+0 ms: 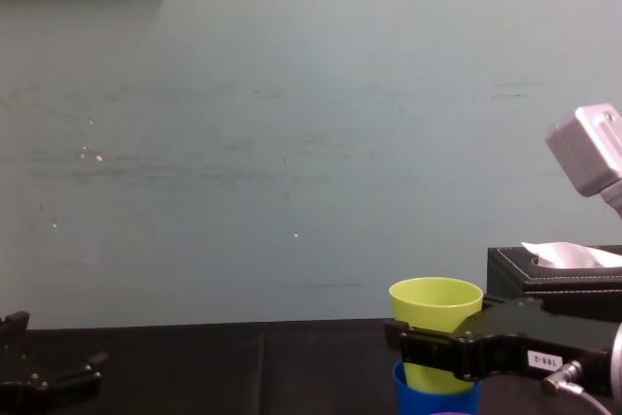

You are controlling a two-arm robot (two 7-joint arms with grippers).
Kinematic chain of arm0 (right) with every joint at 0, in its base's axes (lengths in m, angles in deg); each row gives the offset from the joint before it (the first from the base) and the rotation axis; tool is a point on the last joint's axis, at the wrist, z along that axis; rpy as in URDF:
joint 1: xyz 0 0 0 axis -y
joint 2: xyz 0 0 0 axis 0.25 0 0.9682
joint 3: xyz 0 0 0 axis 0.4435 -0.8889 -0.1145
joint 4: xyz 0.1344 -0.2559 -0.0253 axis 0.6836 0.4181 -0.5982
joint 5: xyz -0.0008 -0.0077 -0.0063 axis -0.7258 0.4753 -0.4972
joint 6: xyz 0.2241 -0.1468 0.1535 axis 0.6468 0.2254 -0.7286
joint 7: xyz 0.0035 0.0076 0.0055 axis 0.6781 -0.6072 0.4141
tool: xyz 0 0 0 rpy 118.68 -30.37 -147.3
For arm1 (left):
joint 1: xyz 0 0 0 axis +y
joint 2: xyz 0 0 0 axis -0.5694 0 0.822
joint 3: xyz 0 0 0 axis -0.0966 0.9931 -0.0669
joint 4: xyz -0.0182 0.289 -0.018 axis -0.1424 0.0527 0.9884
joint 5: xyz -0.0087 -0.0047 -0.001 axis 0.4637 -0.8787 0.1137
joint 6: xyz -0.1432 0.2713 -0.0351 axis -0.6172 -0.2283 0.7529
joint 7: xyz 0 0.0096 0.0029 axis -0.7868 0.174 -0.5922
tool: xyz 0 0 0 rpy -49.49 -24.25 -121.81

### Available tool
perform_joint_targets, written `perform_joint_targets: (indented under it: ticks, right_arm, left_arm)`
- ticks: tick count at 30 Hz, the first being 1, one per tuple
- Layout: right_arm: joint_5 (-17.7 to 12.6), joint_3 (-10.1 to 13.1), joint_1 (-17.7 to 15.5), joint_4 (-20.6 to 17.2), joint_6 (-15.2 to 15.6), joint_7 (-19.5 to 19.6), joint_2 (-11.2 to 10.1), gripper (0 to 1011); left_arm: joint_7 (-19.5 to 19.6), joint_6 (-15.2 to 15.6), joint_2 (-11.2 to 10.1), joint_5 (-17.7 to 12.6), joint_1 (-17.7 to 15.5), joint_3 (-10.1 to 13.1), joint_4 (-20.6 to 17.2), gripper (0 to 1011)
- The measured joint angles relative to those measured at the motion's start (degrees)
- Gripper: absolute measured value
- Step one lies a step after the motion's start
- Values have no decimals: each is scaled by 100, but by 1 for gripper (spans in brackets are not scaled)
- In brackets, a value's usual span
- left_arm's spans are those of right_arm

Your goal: Stack the three plastic cups sequentially using one hand.

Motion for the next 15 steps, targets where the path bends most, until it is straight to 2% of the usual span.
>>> perform_joint_targets:
  ticks: [6,15]
  right_arm:
    - [33,-10,20,117,-73,-34,26,743]
    - [33,-10,20,101,-63,-30,23,763]
  left_arm:
    - [0,0,0,0,0,0,0,1011]
    - [0,0,0,0,0,0,0,1011]
